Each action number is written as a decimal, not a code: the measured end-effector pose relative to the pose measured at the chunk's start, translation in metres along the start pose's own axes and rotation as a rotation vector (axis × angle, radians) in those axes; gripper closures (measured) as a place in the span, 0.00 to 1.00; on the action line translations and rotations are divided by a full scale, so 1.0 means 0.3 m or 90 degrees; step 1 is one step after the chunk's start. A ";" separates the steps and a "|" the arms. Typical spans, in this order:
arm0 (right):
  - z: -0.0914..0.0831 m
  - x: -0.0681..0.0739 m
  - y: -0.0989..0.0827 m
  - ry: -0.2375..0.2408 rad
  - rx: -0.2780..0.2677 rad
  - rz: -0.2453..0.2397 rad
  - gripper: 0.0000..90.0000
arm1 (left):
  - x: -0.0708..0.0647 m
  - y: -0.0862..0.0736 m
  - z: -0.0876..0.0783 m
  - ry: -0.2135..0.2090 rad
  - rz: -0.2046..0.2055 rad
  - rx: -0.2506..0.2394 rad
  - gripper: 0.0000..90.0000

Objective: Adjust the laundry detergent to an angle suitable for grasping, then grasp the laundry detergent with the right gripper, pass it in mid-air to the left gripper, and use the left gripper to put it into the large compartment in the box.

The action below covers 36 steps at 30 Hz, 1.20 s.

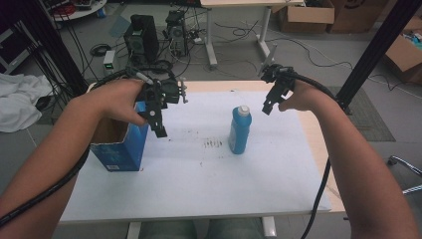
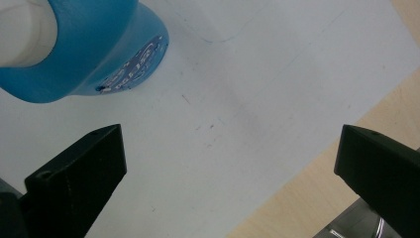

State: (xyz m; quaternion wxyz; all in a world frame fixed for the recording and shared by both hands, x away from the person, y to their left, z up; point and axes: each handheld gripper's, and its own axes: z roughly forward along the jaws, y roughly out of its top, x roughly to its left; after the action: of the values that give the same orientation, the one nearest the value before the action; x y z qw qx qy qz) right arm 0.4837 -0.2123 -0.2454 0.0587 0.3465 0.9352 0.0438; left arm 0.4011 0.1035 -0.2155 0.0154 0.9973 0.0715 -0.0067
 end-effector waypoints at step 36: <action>0.008 -0.018 -0.089 0.025 -0.149 0.050 0.00 | -0.006 -0.008 0.019 -0.007 0.000 0.000 0.00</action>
State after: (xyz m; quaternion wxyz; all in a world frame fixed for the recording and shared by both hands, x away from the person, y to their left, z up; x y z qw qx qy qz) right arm 0.4710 -0.2359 -0.2508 0.0786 0.3727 0.9104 0.1615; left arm 0.3989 0.1055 -0.2212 0.0158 0.9972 0.0716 -0.0124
